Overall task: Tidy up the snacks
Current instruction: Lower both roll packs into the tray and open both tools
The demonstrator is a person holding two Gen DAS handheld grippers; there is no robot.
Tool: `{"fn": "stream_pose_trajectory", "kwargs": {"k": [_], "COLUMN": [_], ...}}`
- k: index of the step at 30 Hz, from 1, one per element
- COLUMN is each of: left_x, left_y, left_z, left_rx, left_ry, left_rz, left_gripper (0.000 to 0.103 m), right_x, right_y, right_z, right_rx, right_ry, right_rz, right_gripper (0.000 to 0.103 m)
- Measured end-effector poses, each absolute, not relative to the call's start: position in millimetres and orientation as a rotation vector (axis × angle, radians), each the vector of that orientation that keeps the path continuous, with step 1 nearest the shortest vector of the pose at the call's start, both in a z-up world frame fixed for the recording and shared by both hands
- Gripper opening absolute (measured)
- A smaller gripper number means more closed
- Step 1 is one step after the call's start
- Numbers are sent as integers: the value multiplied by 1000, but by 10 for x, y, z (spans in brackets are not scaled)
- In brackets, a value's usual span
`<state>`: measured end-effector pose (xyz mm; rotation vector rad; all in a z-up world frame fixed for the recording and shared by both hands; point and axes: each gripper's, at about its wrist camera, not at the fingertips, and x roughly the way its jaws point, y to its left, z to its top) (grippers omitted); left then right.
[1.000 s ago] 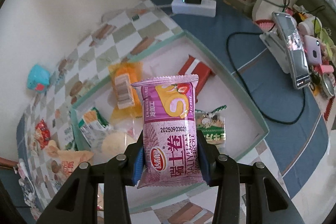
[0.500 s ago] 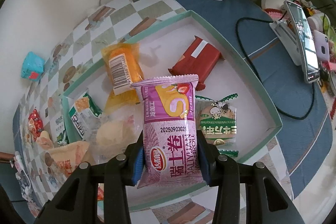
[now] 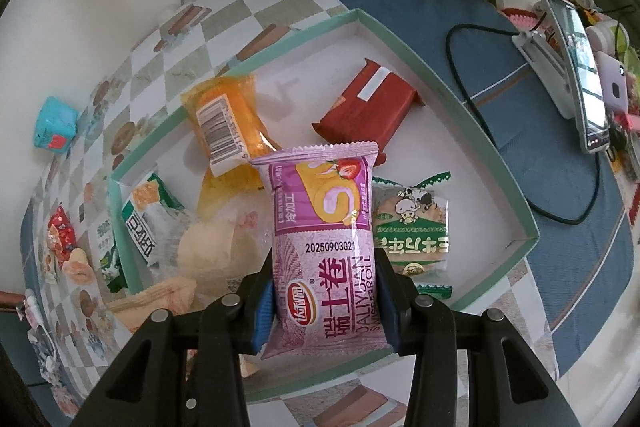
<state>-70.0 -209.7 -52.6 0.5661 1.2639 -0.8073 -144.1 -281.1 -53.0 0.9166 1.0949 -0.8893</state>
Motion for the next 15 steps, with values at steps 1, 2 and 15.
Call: {"fn": "stream_pose_trajectory", "kwargs": {"k": [1, 2, 15], "left_x": [-683, -651, -512], "left_y": [-2083, -2063, -1991], "left_z": [-528, -527, -548], "left_rx": [559, 550, 489], "left_ry": [1271, 1275, 1303], "left_rz": [-797, -778, -732], "left_gripper": [35, 35, 35], "right_x": [-1434, -1433, -1329], "right_y": [-2813, -2815, -2815], "right_z": [-549, -564, -710], "right_rx": [918, 918, 925], "right_ry": [1100, 1102, 1138], "right_rz": [-889, -888, -869], "right_gripper": [46, 46, 47]}}
